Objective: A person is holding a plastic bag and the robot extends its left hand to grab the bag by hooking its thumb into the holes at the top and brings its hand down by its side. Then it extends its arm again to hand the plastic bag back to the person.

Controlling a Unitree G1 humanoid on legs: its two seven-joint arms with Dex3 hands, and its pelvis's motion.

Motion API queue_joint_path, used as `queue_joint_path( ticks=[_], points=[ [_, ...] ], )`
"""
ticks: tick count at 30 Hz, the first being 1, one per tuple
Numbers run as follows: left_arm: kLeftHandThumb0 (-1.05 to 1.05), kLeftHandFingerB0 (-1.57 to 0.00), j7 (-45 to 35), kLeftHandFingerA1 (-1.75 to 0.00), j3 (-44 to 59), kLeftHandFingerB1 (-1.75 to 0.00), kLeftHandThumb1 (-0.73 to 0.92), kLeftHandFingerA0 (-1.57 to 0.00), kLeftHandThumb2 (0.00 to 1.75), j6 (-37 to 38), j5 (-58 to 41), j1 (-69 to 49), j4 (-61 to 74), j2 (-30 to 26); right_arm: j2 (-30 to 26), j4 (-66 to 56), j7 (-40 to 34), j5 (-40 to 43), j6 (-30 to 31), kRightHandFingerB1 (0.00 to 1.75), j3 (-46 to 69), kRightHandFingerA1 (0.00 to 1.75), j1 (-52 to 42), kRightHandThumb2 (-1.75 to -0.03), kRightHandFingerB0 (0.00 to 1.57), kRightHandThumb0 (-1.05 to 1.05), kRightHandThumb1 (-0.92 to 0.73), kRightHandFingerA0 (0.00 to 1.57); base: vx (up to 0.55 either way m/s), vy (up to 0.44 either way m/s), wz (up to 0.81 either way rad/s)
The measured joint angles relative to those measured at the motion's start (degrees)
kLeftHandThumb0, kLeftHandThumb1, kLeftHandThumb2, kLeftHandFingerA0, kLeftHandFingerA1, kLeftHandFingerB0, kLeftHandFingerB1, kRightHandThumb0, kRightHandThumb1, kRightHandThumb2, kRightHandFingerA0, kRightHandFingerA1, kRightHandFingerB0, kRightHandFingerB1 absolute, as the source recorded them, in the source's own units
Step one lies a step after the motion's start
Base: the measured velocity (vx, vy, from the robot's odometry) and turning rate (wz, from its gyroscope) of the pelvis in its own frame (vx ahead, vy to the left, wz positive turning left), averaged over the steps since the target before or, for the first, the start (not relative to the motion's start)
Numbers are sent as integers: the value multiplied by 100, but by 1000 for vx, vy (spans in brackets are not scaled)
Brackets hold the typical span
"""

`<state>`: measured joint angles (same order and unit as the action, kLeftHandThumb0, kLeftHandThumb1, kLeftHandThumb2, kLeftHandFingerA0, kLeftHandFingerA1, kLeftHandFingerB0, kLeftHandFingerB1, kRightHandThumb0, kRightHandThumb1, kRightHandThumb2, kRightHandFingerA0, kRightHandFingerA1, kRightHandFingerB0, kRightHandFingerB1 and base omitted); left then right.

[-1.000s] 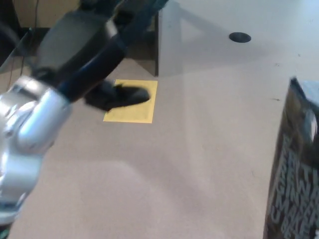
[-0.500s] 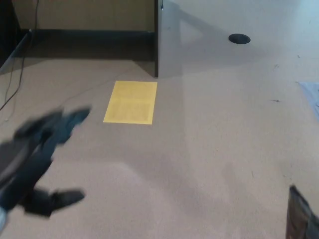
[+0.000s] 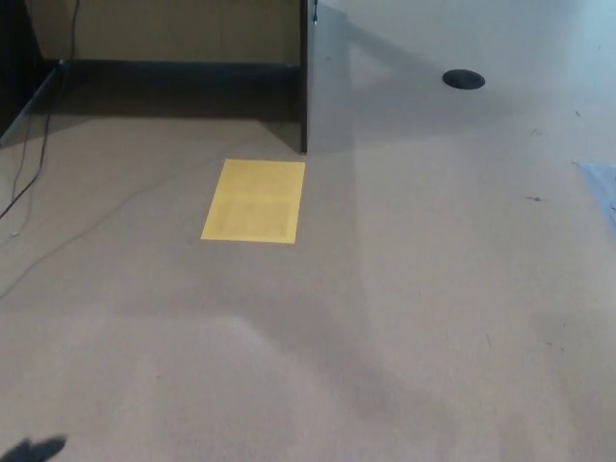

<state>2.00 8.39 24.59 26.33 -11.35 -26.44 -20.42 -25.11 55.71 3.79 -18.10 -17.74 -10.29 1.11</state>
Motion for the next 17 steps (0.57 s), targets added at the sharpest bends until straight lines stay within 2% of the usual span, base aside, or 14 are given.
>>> queue_joint_path(
  ticks=[1,2,7,8,9,10,11,17],
  points=[
    [-26,-9,91,-52,0,-50,27,-10,86,69,1,-11,-229,-2,1,1,0,-1,0,41,-15,47,7,-61,55,-34,-72,65,0,0,0],
    [-55,-19,180,-40,0,-36,40,-22,67,134,2,-12,-445,-4,3,1,0,-2,0,41,-27,48,17,-61,54,-35,-72,66,0,0,0],
    [-53,-16,586,-38,12,-35,40,-21,65,526,-39,55,-1465,-11,2,-2,0,-8,8,40,-50,48,103,-60,53,-34,-72,68,0,0,0],
    [-25,-8,600,-51,46,-50,28,-8,85,610,-107,104,-1702,-3,1,-3,0,-8,17,40,-51,48,136,-60,52,-35,-72,67,0,0,0],
    [-24,-8,595,-51,93,-50,28,-8,85,678,-190,149,-1881,12,1,-3,0,-8,23,41,-50,48,164,-60,52,-35,-72,65,0,0,0],
    [-26,-7,563,-51,154,-50,28,-7,85,740,-296,194,-2047,32,1,-2,0,-7,24,53,-50,59,190,-82,49,-40,-60,61,0,0,0],
    [-25,-7,526,-51,198,-50,27,-8,84,787,-391,227,-2174,46,1,-2,0,-6,24,41,-50,49,208,-60,53,-35,-72,67,0,0,0],
    [-27,-6,289,-51,308,-49,27,-7,85,1010,-868,402,-2682,82,1,11,1,3,22,40,-29,47,214,-60,52,-34,-72,64,0,0,0]
  ],
)
